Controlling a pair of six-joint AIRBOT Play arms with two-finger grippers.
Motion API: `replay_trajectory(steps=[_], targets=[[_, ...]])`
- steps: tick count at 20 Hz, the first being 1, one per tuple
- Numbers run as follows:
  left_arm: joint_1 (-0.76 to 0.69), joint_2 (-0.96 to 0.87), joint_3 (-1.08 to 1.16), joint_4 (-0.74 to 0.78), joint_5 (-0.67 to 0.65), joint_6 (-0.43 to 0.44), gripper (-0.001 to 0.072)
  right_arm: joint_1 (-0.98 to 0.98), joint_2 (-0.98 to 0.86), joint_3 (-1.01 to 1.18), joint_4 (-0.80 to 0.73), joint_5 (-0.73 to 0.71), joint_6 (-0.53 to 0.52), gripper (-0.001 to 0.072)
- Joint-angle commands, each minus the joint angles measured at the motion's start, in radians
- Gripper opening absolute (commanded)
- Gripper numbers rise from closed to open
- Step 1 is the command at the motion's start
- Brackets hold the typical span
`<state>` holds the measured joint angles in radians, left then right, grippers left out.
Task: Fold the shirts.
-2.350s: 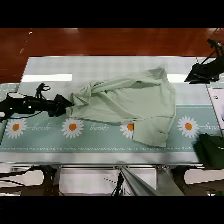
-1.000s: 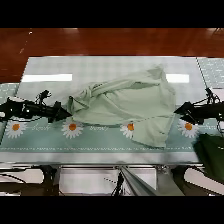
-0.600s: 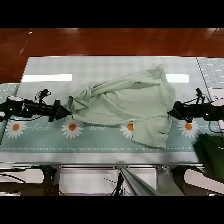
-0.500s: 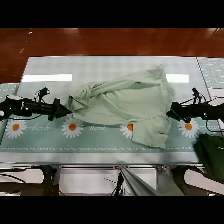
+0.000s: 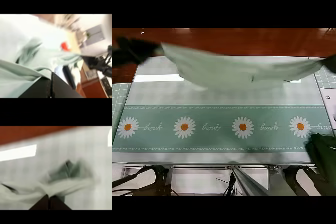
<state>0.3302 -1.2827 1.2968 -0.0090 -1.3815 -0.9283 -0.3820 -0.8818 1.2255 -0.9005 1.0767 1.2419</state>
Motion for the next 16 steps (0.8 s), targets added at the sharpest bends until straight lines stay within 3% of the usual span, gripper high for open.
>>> replay_trajectory(steps=[1,5,7,12,14,16], targets=[[0.001,0.141,0.243,-0.283,0.103,0.083,0.0022,-0.005,0.134,0.205,0.006,-0.11,0.053,0.0042],[0.001,0.278,0.462,-0.232,0.225,0.051,0.0022,-0.005,0.186,0.39,0.001,-0.181,0.097,0.0041],[0.003,0.36,0.526,-0.098,0.277,-0.04,0.0022,-0.005,0.189,0.508,-0.01,-0.139,0.105,0.0041],[0.031,0.629,0.553,0.658,0.264,-0.502,0.0021,-0.005,0.189,0.797,-0.262,0.096,0.237,0.0041],[0.031,0.71,0.553,0.894,0.206,-0.601,0.0021,-0.005,0.191,0.849,-0.337,0.204,0.27,0.0041],[0.031,0.752,0.553,1.01,0.08,-0.629,0.0021,-0.005,0.198,0.849,-0.366,0.321,0.262,0.0042]])
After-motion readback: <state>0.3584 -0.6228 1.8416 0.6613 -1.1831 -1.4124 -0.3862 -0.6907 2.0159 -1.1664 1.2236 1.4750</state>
